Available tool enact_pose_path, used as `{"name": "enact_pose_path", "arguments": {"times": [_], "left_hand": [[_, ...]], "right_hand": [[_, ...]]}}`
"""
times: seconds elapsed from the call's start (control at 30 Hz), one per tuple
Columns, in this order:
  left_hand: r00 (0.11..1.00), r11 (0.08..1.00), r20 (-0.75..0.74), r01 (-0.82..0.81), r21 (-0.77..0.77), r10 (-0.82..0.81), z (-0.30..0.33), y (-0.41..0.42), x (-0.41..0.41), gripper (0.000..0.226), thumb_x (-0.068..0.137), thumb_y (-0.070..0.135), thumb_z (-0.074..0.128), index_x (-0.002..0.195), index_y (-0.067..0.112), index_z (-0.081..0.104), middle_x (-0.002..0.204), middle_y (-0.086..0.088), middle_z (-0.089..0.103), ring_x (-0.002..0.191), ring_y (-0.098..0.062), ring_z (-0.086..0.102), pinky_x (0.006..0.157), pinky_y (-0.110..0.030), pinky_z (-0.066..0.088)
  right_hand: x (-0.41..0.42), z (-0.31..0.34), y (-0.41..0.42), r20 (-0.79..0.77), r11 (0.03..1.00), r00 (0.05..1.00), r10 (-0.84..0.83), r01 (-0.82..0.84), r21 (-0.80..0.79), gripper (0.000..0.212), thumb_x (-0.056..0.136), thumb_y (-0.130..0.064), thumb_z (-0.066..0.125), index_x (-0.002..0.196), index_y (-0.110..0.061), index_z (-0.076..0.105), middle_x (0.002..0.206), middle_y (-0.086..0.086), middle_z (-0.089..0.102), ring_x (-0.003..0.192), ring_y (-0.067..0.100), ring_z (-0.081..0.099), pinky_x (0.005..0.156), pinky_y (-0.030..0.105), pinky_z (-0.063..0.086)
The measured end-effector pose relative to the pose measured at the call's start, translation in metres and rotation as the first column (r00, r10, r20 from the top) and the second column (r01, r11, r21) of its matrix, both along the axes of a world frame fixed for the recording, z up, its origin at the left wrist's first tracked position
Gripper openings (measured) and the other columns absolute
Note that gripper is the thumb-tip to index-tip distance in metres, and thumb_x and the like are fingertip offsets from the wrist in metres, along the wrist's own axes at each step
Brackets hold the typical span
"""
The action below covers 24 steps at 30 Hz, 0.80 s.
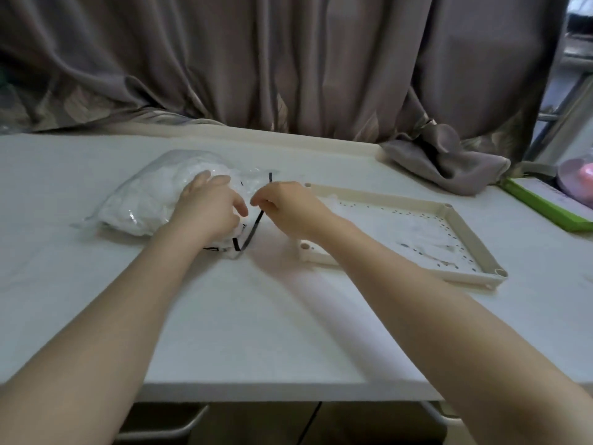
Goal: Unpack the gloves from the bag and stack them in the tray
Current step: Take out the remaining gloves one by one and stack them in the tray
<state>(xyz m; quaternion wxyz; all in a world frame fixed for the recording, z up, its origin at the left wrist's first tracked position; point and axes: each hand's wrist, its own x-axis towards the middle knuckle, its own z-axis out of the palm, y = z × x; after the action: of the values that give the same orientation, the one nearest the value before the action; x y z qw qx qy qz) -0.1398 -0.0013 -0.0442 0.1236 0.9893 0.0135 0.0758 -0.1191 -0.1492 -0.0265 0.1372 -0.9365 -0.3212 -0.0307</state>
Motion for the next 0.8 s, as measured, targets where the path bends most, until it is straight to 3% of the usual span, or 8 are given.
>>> {"name": "enact_pose_path", "arguments": {"times": [0.13, 0.3, 0.37, 0.47, 0.5, 0.57, 0.7, 0.8], "left_hand": [[0.992, 0.970, 0.127, 0.039, -0.240, -0.008, -0.005, 0.010, -0.002, 0.064, 0.082, 0.001, 0.053, 0.143, 0.009, 0.035, 0.152, -0.006, 0.030, 0.139, -0.021, 0.028, 0.110, -0.028, 0.022], [0.987, 0.941, 0.137, 0.124, -0.315, -0.084, -0.008, 0.017, -0.007, 0.079, 0.081, 0.001, 0.057, 0.148, 0.014, 0.018, 0.157, 0.003, 0.013, 0.141, -0.012, 0.020, 0.106, -0.017, 0.018], [0.983, 0.933, 0.154, 0.150, -0.328, -0.103, -0.008, 0.017, -0.008, 0.080, 0.081, 0.001, 0.057, 0.149, 0.014, 0.016, 0.157, 0.004, 0.010, 0.142, -0.010, 0.016, 0.104, -0.014, 0.015], [0.976, 0.920, 0.194, 0.167, -0.356, -0.102, -0.007, 0.015, -0.009, 0.079, 0.083, 0.006, 0.059, 0.149, 0.015, 0.016, 0.157, 0.005, 0.010, 0.143, -0.008, 0.012, 0.105, -0.014, 0.013], [0.973, 0.918, 0.206, 0.173, -0.357, -0.104, -0.007, 0.014, -0.009, 0.079, 0.083, 0.007, 0.059, 0.149, 0.014, 0.016, 0.157, 0.005, 0.010, 0.143, -0.008, 0.012, 0.105, -0.012, 0.012], [0.970, 0.918, 0.217, 0.184, -0.350, -0.111, -0.009, 0.013, -0.009, 0.080, 0.083, 0.009, 0.061, 0.149, 0.014, 0.016, 0.157, 0.004, 0.010, 0.143, -0.009, 0.012, 0.103, -0.011, 0.011], [0.982, 0.952, 0.146, 0.158, -0.263, -0.123, -0.016, 0.013, -0.004, 0.080, 0.080, 0.010, 0.064, 0.148, 0.020, 0.022, 0.157, 0.003, 0.008, 0.142, -0.019, 0.013, 0.112, -0.028, 0.019], [0.991, 0.978, 0.115, 0.093, -0.187, -0.073, -0.022, 0.012, 0.001, 0.067, 0.078, 0.011, 0.063, 0.140, 0.024, 0.039, 0.156, -0.003, 0.008, 0.141, -0.024, 0.012, 0.112, -0.034, 0.021]], "right_hand": [[0.012, -0.007, 0.017, -0.151, 0.986, 0.980, -0.127, 0.142, 0.091, 0.039, 0.096, -0.012, 0.046, 0.136, -0.011, 0.047, 0.139, 0.006, 0.050, 0.126, 0.023, 0.046, 0.098, 0.027, 0.036], [0.022, -0.012, 0.030, -0.364, 0.990, 0.924, -0.118, 0.136, 0.024, 0.064, 0.094, -0.026, 0.055, 0.149, -0.022, 0.022, 0.151, 0.000, 0.033, 0.131, 0.021, 0.042, 0.102, 0.029, 0.034], [0.026, -0.014, 0.036, -0.419, 0.989, 0.900, -0.118, 0.146, 0.036, 0.062, 0.094, -0.028, 0.055, 0.147, -0.021, 0.025, 0.144, 0.002, 0.042, 0.125, 0.021, 0.046, 0.100, 0.029, 0.038], [0.031, -0.021, 0.043, -0.494, 0.934, 0.861, -0.124, 0.270, 0.236, 0.028, 0.089, -0.030, 0.061, 0.112, -0.014, 0.058, 0.099, 0.002, 0.060, 0.088, 0.018, 0.056, 0.077, 0.028, 0.042], [0.032, -0.025, 0.044, -0.515, 0.902, 0.847, -0.132, 0.318, 0.291, 0.015, 0.087, -0.028, 0.064, 0.094, -0.015, 0.060, 0.087, 0.002, 0.060, 0.077, 0.018, 0.056, 0.071, 0.028, 0.043], [0.033, -0.030, 0.044, -0.542, 0.859, 0.828, -0.144, 0.377, 0.347, 0.020, 0.084, -0.019, 0.067, 0.069, -0.017, 0.053, 0.069, 0.003, 0.057, 0.064, 0.018, 0.052, 0.061, 0.025, 0.042], [0.031, -0.027, 0.035, -0.546, 0.803, 0.825, -0.148, 0.422, 0.420, 0.027, 0.084, -0.019, 0.068, 0.064, -0.016, 0.050, 0.059, 0.000, 0.051, 0.051, 0.013, 0.043, 0.047, 0.021, 0.034], [0.030, -0.018, 0.022, -0.515, 0.692, 0.851, -0.102, 0.433, 0.578, 0.030, 0.085, -0.016, 0.066, 0.063, -0.016, 0.046, 0.061, 0.000, 0.050, 0.058, 0.013, 0.046, 0.048, 0.020, 0.033]]}}
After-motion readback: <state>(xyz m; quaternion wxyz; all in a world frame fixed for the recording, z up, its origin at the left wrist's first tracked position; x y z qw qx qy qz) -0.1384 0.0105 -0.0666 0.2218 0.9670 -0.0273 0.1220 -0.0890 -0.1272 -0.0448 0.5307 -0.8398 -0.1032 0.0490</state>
